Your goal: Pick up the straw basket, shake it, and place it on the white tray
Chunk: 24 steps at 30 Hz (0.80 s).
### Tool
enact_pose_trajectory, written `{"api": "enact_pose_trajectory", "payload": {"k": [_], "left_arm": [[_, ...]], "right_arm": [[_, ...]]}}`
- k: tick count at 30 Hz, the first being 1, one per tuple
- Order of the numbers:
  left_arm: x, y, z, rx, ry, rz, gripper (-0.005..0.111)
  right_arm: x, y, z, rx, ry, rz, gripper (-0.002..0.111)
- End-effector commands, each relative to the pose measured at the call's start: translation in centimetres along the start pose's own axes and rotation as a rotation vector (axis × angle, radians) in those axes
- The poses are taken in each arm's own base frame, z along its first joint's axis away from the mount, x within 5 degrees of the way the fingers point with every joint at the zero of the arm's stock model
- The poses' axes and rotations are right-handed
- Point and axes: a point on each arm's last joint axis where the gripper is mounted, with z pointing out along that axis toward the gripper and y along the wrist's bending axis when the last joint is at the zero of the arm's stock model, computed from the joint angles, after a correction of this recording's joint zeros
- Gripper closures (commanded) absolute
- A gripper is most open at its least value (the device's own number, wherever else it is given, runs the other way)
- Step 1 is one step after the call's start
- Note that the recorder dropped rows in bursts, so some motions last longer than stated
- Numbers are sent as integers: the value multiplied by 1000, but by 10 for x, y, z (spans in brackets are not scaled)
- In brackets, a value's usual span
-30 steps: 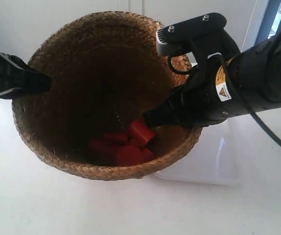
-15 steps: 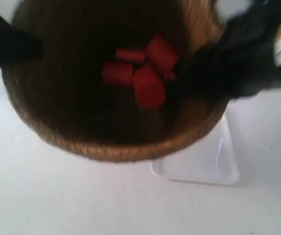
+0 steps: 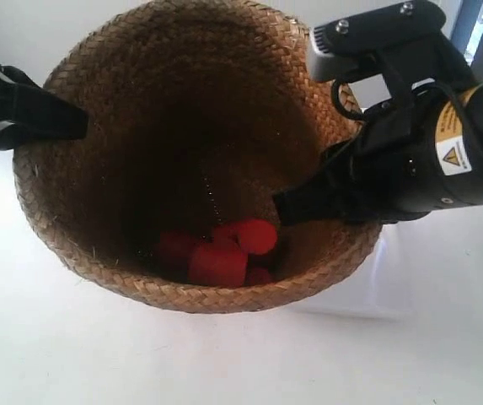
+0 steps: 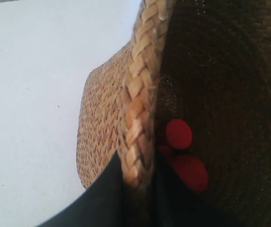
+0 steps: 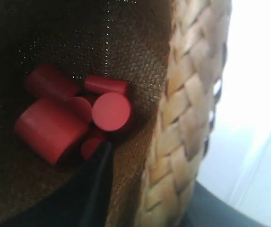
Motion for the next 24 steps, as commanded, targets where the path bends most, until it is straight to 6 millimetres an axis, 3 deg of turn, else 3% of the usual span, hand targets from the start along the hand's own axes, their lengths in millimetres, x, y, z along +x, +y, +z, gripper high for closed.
{"api": "enact_pose_trajectory", "payload": {"k": [1,17,24], "left_arm": [[-5,-3,-5,13,-40,11,107],[-2,-5,-2,47,2,-36,107],[-2,-5,-2,43,-7,17,107]], "right_arm": [[3,-2,1,23,7,-46,108],[-1,-5,0,25,-4,-3,108],[12,-6,11,35,-5,-24,108]]}}
